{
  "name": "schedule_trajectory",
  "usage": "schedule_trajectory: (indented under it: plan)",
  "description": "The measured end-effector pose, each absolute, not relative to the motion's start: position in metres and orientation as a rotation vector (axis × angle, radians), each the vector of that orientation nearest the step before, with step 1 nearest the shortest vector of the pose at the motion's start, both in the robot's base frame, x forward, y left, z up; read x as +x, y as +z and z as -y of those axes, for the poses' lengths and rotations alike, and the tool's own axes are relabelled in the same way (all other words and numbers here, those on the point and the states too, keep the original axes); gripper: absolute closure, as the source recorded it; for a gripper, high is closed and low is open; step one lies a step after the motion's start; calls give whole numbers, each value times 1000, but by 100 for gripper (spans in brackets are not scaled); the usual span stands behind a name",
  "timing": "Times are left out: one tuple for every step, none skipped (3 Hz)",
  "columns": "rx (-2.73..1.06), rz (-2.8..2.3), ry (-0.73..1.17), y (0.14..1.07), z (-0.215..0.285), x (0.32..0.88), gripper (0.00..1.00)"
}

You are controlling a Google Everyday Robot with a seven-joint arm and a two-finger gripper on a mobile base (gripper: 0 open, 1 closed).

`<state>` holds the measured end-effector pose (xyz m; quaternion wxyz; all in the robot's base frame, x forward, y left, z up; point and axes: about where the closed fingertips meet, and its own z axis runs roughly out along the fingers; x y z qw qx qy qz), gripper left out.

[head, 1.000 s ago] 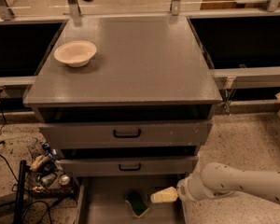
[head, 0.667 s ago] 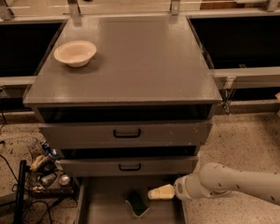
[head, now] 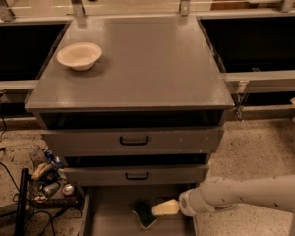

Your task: Pick sponge from bottom drawer and place on counter

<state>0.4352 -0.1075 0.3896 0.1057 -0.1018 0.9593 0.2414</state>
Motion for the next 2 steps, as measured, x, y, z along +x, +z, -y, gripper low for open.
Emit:
schedule_trajectory:
  plan:
    - [-292,-2801,626,377,93,440,0]
    - [-292,-2801,626,377,93,440,0]
